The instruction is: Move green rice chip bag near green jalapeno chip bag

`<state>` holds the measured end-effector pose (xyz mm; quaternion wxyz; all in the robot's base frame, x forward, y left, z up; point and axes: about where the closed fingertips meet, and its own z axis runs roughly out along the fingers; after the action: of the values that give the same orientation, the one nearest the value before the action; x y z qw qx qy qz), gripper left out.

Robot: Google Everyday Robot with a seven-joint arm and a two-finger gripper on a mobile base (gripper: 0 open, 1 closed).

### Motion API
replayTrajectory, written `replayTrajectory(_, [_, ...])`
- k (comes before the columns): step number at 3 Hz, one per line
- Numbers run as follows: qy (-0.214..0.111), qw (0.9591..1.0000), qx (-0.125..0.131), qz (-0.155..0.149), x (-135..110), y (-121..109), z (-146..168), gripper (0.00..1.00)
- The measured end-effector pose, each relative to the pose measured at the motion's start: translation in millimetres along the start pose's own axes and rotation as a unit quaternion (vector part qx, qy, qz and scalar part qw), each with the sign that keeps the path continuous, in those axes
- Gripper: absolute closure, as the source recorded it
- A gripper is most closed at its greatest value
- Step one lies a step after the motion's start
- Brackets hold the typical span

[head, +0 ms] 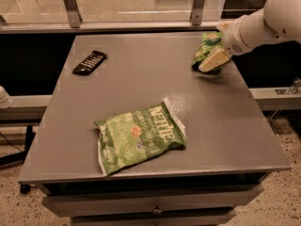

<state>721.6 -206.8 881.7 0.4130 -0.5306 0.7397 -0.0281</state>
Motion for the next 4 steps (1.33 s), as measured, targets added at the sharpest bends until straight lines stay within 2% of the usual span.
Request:
replayTrajectory(2, [0.000,0.9996,-0.026,-0.011,-8.7,18.4,-5.1,0.62])
replayTrajectory(3, [0.001,0.9985,-0.050,-0.024,-11.1,36.8,-14.1,0.87])
replayTrajectory(4, [-0.001,0.9957,-0.081,-0.043,-14.5,62.0,-26.9,1.00])
